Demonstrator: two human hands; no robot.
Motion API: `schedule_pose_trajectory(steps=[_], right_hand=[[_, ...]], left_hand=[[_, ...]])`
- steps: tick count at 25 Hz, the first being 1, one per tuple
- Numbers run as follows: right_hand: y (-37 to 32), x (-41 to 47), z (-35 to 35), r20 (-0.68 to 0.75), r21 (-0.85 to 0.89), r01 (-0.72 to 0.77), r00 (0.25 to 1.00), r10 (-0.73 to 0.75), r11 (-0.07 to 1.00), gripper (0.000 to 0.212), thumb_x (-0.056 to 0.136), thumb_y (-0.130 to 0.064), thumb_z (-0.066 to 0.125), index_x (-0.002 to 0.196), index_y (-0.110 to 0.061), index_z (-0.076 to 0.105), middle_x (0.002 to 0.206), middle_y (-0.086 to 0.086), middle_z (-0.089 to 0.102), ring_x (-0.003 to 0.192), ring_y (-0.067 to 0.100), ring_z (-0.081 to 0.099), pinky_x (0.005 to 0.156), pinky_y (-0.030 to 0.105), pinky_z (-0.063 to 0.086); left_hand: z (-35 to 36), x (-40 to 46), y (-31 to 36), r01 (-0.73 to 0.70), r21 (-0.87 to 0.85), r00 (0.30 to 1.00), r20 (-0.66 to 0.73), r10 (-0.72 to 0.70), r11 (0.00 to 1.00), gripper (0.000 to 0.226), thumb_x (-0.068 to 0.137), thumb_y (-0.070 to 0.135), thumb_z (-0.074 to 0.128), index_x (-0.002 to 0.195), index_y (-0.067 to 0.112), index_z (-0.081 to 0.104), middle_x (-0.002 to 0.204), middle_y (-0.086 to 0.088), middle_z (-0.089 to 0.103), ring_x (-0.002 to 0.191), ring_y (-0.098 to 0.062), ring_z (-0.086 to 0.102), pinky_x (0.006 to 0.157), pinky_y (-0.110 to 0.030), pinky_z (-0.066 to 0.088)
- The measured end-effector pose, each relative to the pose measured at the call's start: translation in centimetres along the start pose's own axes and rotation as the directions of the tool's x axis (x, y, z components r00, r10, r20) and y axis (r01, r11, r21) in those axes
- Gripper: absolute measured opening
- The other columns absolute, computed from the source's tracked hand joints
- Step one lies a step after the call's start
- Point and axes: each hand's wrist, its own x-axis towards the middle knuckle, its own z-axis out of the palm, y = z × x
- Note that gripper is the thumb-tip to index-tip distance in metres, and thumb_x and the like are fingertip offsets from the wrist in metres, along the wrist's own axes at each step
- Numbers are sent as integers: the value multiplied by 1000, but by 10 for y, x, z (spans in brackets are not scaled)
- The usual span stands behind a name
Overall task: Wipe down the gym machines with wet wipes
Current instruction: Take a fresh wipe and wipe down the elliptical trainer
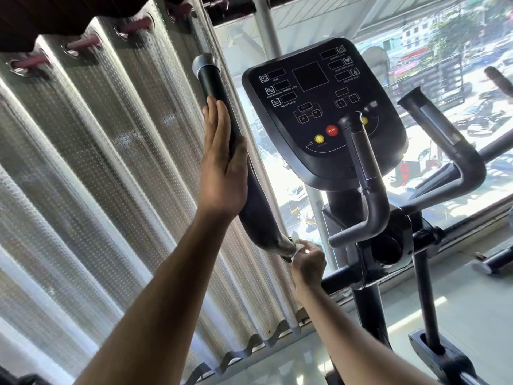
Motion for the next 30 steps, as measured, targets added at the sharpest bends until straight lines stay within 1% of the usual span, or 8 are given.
schedule_pose_trajectory(steps=[5, 10, 12, 16, 22, 24, 27, 30], right_hand=[[-39, -32, -50, 330, -190, 452, 866, -376, 872, 30, 101, -6, 58, 128, -15, 69, 119, 3, 72, 98, 13, 68, 87, 26, 58], [-96, -82, -86, 335, 193, 614, 691, -640, 765, 28, 100, -5, 58, 121, -15, 74, 117, -11, 73, 107, 8, 70, 89, 29, 59], [-89, -80, -81, 272, 215, 693, 634, -724, 688, 29, 100, -10, 54, 121, -13, 73, 117, -9, 73, 109, 10, 70, 90, 28, 57], [-31, -26, -47, 260, -30, 695, 699, -666, 718, 39, 91, 8, 56, 114, -17, 75, 108, -10, 73, 101, 14, 69, 90, 25, 52], [-9, 33, -34, 499, -325, 574, 779, -380, 752, 36, 90, 7, 54, 99, -19, 78, 85, -3, 74, 77, 10, 66, 70, 27, 47], [-32, 19, -43, 549, -317, 599, 748, -372, 735, 32, 91, 5, 55, 94, -18, 77, 83, -2, 74, 76, 10, 66, 65, 25, 43], [-82, -21, -67, 580, -218, 671, 673, -459, 709, 35, 93, 6, 56, 101, -20, 78, 91, -12, 73, 83, -2, 64, 74, 4, 43], [-124, -71, -88, 522, 35, 618, 659, -542, 785, 33, 100, 0, 53, 107, -20, 78, 94, -17, 76, 84, -4, 69, 76, 8, 50]], left_hand=[[1, -2, 2, 34, -63, 999, -3, -34, 997, 62, 105, 13, 39, 163, 6, 15, 173, -6, 5, 159, -14, -1, 129, -26, 3], [1, -3, 2, 43, -88, 999, -14, -44, 995, 63, 104, 10, 39, 163, 4, 16, 173, -8, 5, 159, -15, -1, 130, -29, 3], [0, -4, 3, 49, -84, 999, -7, -49, 995, 64, 104, 10, 38, 163, 5, 16, 173, -6, 5, 159, -14, -1, 129, -28, 3], [1, -3, 4, 56, -96, 998, -12, -57, 994, 64, 103, 12, 39, 163, 7, 17, 173, -5, 6, 159, -11, 1, 128, -23, 4], [1, -4, 4, 43, -96, 999, -5, -44, 994, 64, 102, 12, 39, 162, 5, 17, 173, -7, 6, 159, -12, 1, 128, -23, 5], [0, -3, 2, 24, -95, 1000, -10, -25, 995, 64, 102, 10, 39, 162, 4, 18, 173, -9, 6, 159, -14, 0, 127, -21, 4], [1, -4, 2, 14, -95, 1000, -9, -15, 995, 62, 103, 10, 39, 162, 4, 18, 172, -10, 6, 159, -16, 0, 127, -21, 4], [1, -4, 2, 18, -109, 1000, -14, -19, 994, 62, 104, 12, 40, 162, 5, 19, 173, -9, 7, 160, -18, 1, 129, -26, 4]])
